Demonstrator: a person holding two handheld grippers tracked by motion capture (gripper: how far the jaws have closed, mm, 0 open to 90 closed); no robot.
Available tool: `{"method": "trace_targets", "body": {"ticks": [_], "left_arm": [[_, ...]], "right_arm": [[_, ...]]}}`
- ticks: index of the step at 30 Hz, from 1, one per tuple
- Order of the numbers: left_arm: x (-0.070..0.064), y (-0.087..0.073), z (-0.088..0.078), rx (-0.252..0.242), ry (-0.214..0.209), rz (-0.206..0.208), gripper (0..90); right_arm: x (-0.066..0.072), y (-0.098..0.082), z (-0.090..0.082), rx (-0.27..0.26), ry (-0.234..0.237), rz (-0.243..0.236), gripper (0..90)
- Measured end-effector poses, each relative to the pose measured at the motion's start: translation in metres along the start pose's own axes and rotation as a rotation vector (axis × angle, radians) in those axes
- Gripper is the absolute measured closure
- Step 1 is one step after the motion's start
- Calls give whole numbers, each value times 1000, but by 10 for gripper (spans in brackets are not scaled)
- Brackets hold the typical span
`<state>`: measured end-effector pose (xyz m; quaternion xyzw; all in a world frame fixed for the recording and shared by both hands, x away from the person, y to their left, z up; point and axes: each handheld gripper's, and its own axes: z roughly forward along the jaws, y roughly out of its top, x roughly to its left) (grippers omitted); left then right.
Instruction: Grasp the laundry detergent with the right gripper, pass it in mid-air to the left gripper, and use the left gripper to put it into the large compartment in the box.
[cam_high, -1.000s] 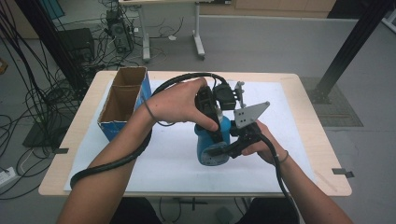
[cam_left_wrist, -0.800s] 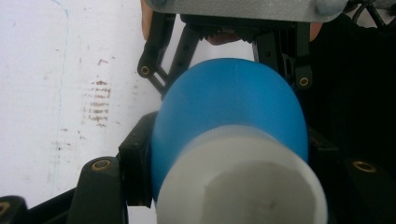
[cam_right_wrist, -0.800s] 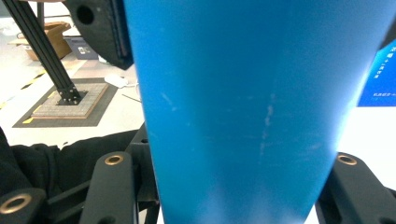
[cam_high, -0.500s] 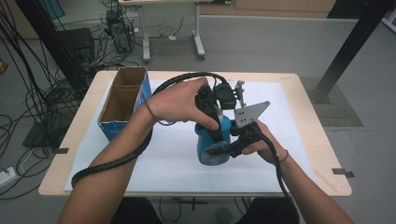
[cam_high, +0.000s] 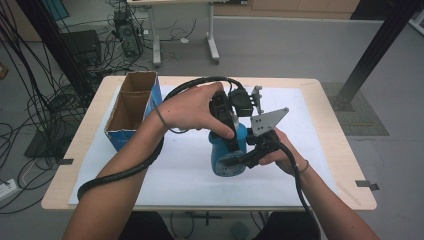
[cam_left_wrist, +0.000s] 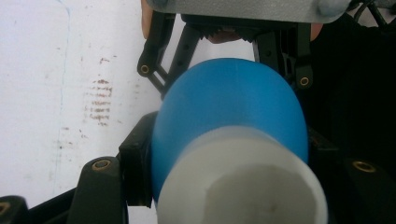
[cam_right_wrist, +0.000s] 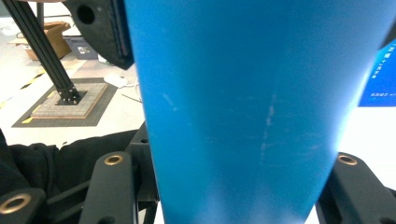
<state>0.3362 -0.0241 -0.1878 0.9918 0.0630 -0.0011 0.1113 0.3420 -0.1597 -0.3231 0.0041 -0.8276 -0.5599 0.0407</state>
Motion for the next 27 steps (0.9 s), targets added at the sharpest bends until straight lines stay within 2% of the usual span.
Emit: {"method": "trace_targets", "body": {"ticks": [27], "left_arm": [[2,0,-1,-17,-6,-3,377]], "right_arm": [[-1,-2,-1,-21,-1,6,434]]}}
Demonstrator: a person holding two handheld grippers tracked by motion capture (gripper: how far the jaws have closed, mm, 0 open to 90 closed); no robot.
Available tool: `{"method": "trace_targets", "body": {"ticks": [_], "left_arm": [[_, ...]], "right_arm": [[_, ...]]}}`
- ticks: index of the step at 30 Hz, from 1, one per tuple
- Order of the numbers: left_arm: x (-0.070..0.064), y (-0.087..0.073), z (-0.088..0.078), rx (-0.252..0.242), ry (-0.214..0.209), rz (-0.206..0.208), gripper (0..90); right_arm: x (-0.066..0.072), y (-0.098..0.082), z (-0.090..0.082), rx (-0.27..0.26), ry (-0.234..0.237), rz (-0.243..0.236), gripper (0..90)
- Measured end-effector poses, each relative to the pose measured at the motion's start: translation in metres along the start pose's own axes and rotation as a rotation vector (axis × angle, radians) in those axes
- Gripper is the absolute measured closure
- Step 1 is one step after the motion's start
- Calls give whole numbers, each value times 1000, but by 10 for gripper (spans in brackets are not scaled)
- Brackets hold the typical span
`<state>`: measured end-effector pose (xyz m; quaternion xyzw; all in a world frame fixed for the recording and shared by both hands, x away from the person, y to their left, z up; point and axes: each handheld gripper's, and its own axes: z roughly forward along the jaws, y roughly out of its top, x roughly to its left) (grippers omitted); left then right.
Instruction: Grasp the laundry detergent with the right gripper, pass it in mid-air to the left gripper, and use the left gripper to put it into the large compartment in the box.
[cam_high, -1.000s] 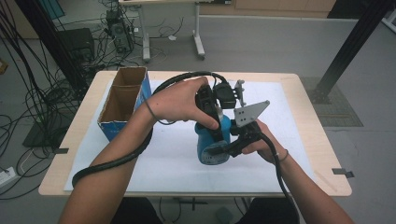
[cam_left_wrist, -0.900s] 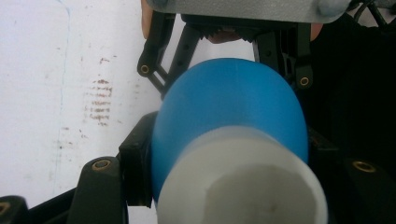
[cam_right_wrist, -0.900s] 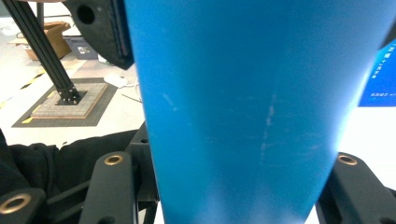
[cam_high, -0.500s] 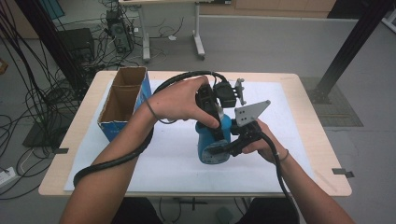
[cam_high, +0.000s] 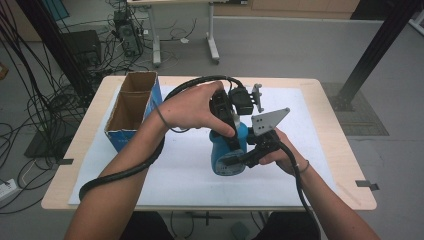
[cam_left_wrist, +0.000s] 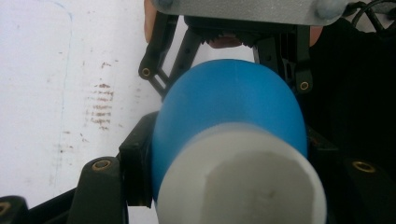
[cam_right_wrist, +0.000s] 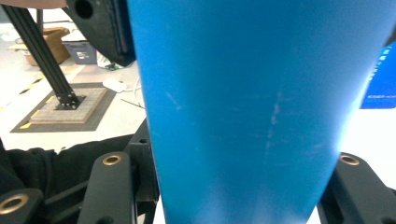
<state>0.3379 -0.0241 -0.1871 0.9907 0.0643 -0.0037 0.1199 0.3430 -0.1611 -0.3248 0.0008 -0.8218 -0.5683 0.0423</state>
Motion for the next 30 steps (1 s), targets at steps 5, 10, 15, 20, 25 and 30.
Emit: {"method": "trace_targets", "body": {"ticks": [5,10,15,20,25,30], "left_arm": [[-1,-1,-2,-3,9,-4,377],[1,-3,-3,9,25,-16,376],[3,-6,-4,8,32,-33,376],[3,-7,-3,3,27,-36,376],[5,-7,-4,-8,24,-51,376],[6,-9,-5,2,32,-73,376]], "right_arm": [[2,0,1,-4,-3,-15,386],[3,-1,4,2,-38,5,300],[0,-2,3,5,-68,41,146],[1,1,2,25,-90,36,50],[1,5,1,96,-115,43,38],[1,7,-3,162,-133,57,37]]}}
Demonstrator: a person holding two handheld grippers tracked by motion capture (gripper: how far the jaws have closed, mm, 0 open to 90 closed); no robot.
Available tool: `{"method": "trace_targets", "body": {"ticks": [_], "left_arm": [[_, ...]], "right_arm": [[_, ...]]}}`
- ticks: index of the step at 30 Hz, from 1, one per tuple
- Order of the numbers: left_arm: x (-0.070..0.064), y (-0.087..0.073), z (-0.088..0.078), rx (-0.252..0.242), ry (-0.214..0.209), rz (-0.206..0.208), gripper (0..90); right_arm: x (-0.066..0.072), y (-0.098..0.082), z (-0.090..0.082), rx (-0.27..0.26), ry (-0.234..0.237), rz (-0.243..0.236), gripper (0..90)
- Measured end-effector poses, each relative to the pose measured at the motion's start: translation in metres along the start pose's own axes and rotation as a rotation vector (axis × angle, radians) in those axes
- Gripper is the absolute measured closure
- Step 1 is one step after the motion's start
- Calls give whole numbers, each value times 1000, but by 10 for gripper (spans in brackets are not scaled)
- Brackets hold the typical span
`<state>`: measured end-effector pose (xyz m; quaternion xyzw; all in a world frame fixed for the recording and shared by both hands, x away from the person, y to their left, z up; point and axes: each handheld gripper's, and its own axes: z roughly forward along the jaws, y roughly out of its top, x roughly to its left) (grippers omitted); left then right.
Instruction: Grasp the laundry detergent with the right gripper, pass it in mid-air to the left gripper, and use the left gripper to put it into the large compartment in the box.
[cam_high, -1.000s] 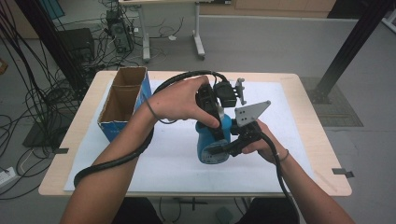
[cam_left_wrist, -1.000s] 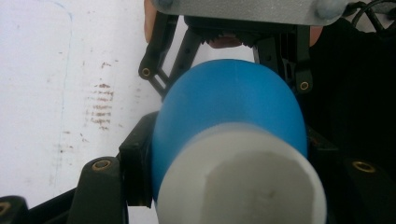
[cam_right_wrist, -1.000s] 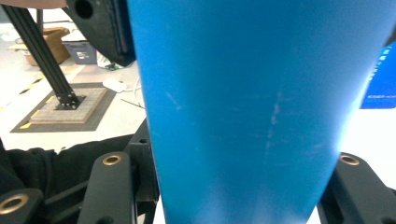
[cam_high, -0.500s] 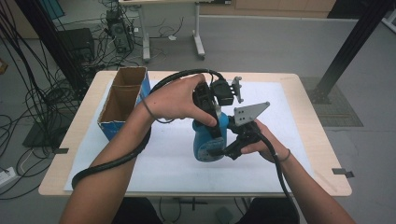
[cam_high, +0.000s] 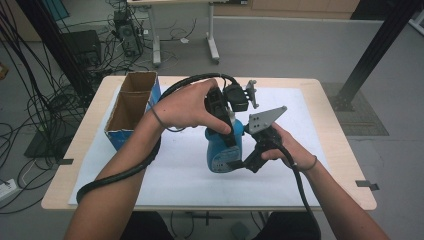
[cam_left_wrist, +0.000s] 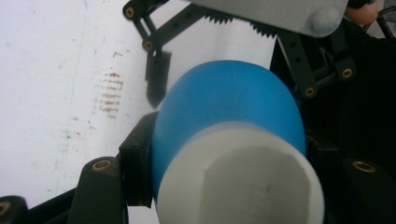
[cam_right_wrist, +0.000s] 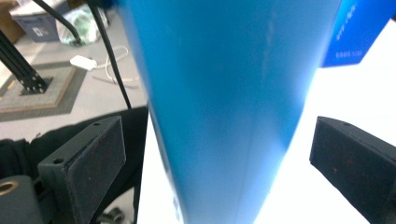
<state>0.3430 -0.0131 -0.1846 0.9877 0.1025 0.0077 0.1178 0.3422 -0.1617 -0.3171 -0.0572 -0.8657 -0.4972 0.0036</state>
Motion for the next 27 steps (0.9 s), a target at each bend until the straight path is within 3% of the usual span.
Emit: {"method": "trace_targets", "body": {"ticks": [6,14,18,19,20,21,24,27], "left_arm": [[3,-4,-2,15,15,-41,376],[7,-14,-4,23,14,-82,376],[10,-19,-6,28,34,-102,376],[11,-22,-7,34,44,-123,376],[11,-22,-7,34,44,-123,376],[12,-25,-7,39,49,-140,377],[14,-29,-9,45,55,-164,376],[16,-36,-13,41,68,-203,376]], "right_arm": [[-7,-3,-13,106,-45,41,32],[-13,-5,-26,193,-86,83,32],[-15,-5,-33,238,-111,97,29],[-16,-4,-36,279,-135,106,29],[-16,-4,-36,279,-135,106,29],[-17,-3,-37,332,-156,110,29],[-19,-3,-39,370,-169,122,30],[-23,-4,-40,460,-193,135,35]]}}
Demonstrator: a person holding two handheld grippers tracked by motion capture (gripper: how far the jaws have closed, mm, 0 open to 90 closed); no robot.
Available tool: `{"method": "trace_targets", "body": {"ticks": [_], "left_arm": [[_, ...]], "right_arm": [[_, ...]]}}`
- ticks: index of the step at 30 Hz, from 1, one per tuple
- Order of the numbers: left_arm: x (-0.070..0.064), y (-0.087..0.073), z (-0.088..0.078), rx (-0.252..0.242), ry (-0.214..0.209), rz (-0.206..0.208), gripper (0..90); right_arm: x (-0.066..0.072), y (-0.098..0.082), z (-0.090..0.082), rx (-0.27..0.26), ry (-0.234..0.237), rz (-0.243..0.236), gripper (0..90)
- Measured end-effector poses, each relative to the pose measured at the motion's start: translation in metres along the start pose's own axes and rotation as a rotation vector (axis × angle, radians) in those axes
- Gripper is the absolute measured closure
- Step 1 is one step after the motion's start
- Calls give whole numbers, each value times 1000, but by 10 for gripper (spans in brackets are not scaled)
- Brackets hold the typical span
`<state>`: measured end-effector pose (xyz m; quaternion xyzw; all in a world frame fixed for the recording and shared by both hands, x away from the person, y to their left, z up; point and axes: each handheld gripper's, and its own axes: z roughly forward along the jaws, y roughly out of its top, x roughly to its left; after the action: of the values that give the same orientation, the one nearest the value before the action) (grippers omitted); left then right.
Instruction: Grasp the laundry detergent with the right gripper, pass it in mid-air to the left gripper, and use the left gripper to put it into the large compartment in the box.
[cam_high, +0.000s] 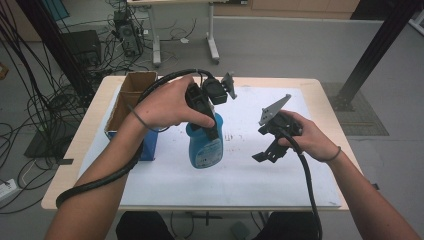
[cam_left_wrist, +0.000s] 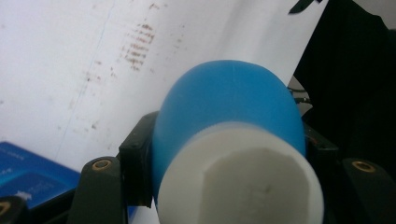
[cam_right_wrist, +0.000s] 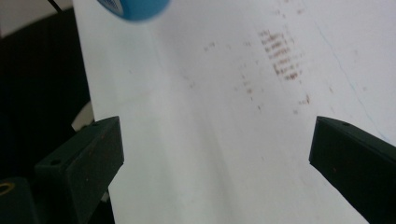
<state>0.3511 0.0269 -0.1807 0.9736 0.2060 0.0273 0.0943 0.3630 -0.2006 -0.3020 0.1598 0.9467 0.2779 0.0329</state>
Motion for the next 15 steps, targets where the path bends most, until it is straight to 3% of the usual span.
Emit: {"method": "trace_targets", "body": {"ticks": [3,9,15], "left_arm": [[3,-4,-4,2,14,-26,376],[11,-12,-16,4,40,-110,376],[18,-20,-32,3,55,-167,376]], "right_arm": [[-5,-1,-1,48,-5,27,37],[-9,0,-5,131,-48,31,41],[-15,1,-14,138,-63,58,42]]}}
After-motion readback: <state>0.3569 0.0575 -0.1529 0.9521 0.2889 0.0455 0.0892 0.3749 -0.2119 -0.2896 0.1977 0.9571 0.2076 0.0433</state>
